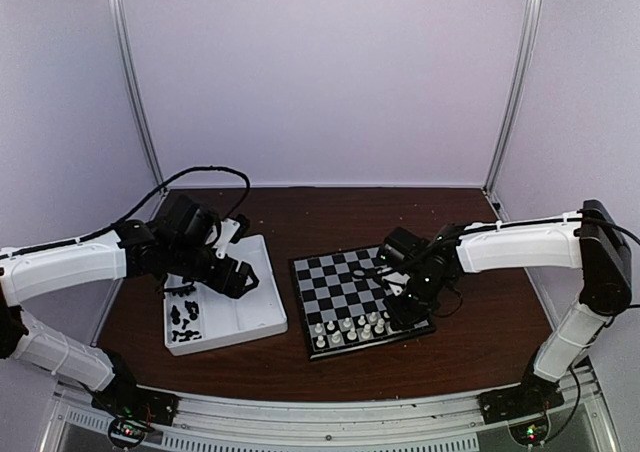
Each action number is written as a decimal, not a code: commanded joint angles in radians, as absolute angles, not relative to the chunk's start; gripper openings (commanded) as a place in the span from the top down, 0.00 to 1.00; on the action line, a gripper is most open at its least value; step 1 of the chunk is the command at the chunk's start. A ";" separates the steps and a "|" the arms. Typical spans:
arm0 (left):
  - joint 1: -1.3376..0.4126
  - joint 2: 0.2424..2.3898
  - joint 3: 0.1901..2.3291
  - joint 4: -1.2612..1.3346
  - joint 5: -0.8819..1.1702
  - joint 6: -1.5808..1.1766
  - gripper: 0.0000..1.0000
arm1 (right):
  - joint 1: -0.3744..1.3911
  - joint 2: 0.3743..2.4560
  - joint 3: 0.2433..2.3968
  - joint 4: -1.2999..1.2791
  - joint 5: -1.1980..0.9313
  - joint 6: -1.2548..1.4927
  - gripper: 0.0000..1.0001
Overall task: Set up the chess pieces on the board
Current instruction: Place the chess piece on the chessboard, then adjust the chessboard at the center of the board.
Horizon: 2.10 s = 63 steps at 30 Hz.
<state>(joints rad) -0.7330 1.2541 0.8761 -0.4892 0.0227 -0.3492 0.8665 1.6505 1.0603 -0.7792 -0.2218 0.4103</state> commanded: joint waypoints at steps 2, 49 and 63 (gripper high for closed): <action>-0.735 1.262 0.907 -0.478 0.038 -0.336 0.18 | 0.873 1.659 1.087 -0.774 -0.195 0.399 0.90; -0.736 1.550 1.013 -0.587 0.256 -0.421 0.46 | 0.873 1.339 1.094 -0.737 -0.101 0.372 0.61; -0.829 1.780 1.180 -0.763 0.161 -0.405 0.42 | 0.874 1.310 1.088 -0.717 -0.075 0.374 0.61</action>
<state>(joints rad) -0.7937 1.7294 1.1141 -0.6937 0.2073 -0.4175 0.8684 1.3422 1.0821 -0.7330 -0.1127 0.3862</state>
